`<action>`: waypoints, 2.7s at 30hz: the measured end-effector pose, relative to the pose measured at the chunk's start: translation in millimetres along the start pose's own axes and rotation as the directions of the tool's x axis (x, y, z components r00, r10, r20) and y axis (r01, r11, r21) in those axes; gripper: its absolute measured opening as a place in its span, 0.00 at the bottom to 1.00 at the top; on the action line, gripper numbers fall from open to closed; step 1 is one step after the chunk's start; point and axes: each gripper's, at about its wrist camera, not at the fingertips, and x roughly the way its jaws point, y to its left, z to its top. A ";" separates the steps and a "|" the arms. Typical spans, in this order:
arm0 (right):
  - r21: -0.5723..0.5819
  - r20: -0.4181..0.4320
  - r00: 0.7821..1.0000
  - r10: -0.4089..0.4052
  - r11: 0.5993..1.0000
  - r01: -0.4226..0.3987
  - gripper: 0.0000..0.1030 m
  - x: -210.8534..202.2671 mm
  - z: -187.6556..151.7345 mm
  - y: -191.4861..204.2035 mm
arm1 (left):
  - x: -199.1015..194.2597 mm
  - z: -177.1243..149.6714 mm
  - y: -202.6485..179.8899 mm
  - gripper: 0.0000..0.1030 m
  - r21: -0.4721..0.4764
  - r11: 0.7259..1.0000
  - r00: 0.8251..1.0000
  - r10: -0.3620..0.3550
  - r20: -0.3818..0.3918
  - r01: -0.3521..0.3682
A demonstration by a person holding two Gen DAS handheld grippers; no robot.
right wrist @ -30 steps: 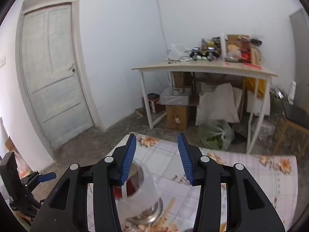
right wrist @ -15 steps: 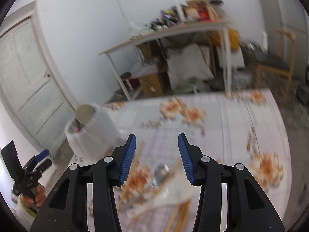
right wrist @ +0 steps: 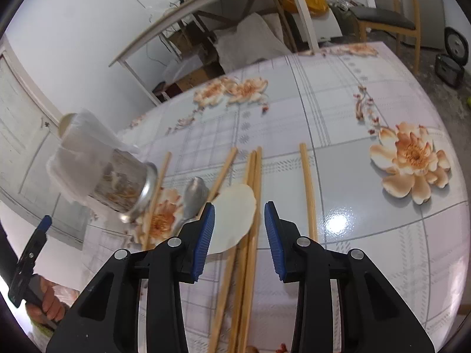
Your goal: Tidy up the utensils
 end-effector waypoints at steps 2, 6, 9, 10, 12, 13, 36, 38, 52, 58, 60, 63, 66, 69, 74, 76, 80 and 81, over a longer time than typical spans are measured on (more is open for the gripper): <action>0.004 -0.014 1.000 -0.011 1.000 0.011 0.32 9.1 -0.6 -2.6 | 3.5 -0.2 -3.4 0.87 0.003 1.000 1.000 -0.006 -0.009 0.006; 0.008 -0.031 0.999 -0.009 1.000 0.009 0.30 19.0 -3.0 -5.9 | 9.6 -1.2 -7.7 0.87 0.015 1.000 1.000 -0.009 -0.024 0.009; 0.005 -0.039 0.999 -0.011 1.000 0.011 0.27 25.4 -3.3 -7.3 | 14.2 -0.9 -10.9 0.87 0.021 1.000 0.999 -0.009 -0.035 0.010; 0.007 -0.042 0.999 -0.011 1.000 0.011 0.25 26.9 -3.5 -8.0 | 15.9 -1.0 -12.2 0.87 0.022 1.000 0.999 -0.009 -0.038 0.010; 0.006 -0.044 0.999 -0.016 1.000 0.016 0.23 29.1 -4.1 -8.7 | 18.1 -2.1 -14.3 0.87 0.022 1.000 0.999 -0.012 -0.044 0.013; 0.004 -0.044 0.999 -0.018 1.000 0.018 0.20 30.2 -4.6 -8.8 | 19.3 -2.2 -15.6 0.87 0.022 1.000 0.999 -0.013 -0.046 0.014; -0.010 0.003 0.998 0.069 0.998 -0.069 0.02 -1.7 -6.9 -16.9 | 68.3 4.2 -66.5 0.87 0.122 0.980 0.977 -0.136 -0.162 0.157; -0.016 0.007 0.997 0.072 0.997 -0.071 0.02 -4.8 -7.9 -18.6 | 80.7 6.0 -74.3 0.86 0.133 0.976 0.972 -0.147 -0.183 0.173; -0.046 0.019 0.998 0.057 0.997 -0.056 0.03 -0.1 -7.2 -27.5 | 187.7 24.8 -115.9 0.49 0.281 0.935 0.918 -0.096 -0.384 0.216; -0.041 0.010 0.998 0.060 0.997 -0.059 0.04 3.3 -8.9 -32.8 | 212.0 22.3 -125.3 0.48 0.342 0.905 0.900 -0.090 -0.427 0.253; -0.040 0.008 0.998 0.060 0.997 -0.059 0.04 4.8 -9.4 -33.2 | 216.9 21.5 -125.0 0.48 0.336 0.903 0.893 -0.102 -0.439 0.268; -0.046 0.008 0.998 0.058 0.997 -0.057 0.04 5.0 -9.5 -31.8 | 221.0 22.4 -123.6 0.47 0.322 0.905 0.890 -0.117 -0.442 0.279; -0.055 0.010 0.998 0.056 0.997 -0.055 0.04 5.0 -9.1 -29.7 | 223.4 22.8 -123.7 0.43 0.309 0.905 0.883 -0.133 -0.450 0.294; -0.056 0.010 0.998 0.055 0.997 -0.055 0.04 5.5 -8.5 -29.2 | 226.0 22.1 -125.0 0.40 0.296 0.904 0.876 -0.150 -0.459 0.310; -0.055 0.008 0.998 0.056 0.997 -0.055 0.04 5.6 -8.1 -29.2 | 225.3 21.7 -127.0 0.34 0.296 0.902 0.876 -0.156 -0.457 0.315; -0.054 0.008 0.998 0.057 0.997 -0.056 0.04 6.3 -8.4 -29.4 | 223.8 21.1 -128.1 0.30 0.297 0.899 0.874 -0.160 -0.460 0.321; -0.053 0.008 0.998 0.056 0.997 -0.056 0.04 6.2 -8.7 -29.2 | 221.8 19.7 -132.6 0.21 0.306 0.897 0.875 -0.153 -0.460 0.318; -0.053 0.008 0.998 0.056 0.997 -0.056 0.04 6.4 -8.7 -29.3 | 221.2 19.5 -133.0 0.20 0.309 0.897 0.876 -0.150 -0.458 0.315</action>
